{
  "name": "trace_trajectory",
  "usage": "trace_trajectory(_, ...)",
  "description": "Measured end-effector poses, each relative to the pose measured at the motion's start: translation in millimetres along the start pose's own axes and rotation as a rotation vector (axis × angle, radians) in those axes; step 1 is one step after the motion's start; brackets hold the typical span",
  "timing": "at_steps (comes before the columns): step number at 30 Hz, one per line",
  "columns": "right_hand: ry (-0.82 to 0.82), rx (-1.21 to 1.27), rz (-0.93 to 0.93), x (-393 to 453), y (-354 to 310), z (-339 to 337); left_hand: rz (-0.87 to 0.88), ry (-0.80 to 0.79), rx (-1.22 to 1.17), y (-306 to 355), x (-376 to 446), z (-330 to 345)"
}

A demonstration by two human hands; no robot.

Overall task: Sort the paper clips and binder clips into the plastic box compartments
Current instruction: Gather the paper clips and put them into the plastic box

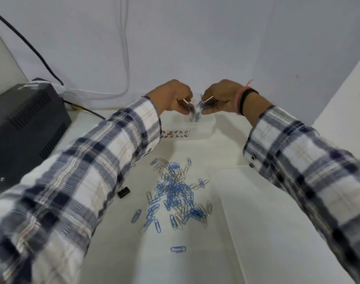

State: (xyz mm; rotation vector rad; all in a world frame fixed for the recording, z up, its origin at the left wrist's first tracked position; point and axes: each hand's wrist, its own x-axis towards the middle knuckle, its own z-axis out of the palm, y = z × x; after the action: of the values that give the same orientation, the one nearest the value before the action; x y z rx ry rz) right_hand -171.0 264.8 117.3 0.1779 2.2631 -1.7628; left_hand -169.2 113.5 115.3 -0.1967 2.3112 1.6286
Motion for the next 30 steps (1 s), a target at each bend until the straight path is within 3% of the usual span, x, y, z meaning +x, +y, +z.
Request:
trace_trajectory(4,-0.024,-0.035,0.029,-7.8,-1.4,-8.1,0.018,-0.022,-0.015,-2.9,-3.8,-5.9)
trace_trajectory(9,-0.042,0.014,-0.078,-41.1,9.8,-16.0,0.098,0.017,-0.028,-10.9,-32.6,-19.3)
trace_trajectory(11,-0.094,-0.084,-0.103,-58.3,20.3,-18.4,0.13,-0.008,0.024,-18.6,-51.4,-24.5)
trace_trajectory(15,-0.234,-0.46,-0.111,-86.6,52.6,-9.7,0.136,-0.118,0.38,-45.3,-87.2,-24.9)
trace_trajectory(20,-0.259,-0.975,-0.215,-111.1,88.6,33.0,0.153,-0.076,1.008,-101.2,-106.9,-9.4)
trace_trajectory(23,-0.375,-1.098,-0.287,-128.7,97.8,57.5,0.178,-0.115,0.952,-122.9,-117.5,-6.1)
trace_trajectory(26,-0.488,-0.905,-0.252,-140.0,97.5,61.9,0.169,-0.134,0.762,-125.1,-133.0,-13.2)
trace_trajectory(28,-0.42,-0.867,-0.275,-139.3,93.2,57.3,0.194,-0.115,0.773,-125.4,-137.7,-24.6)
trace_trajectory(30,-0.275,-1.008,-0.331,-130.2,92.8,55.1,0.206,-0.113,0.868,-128.3,-141.2,-33.4)
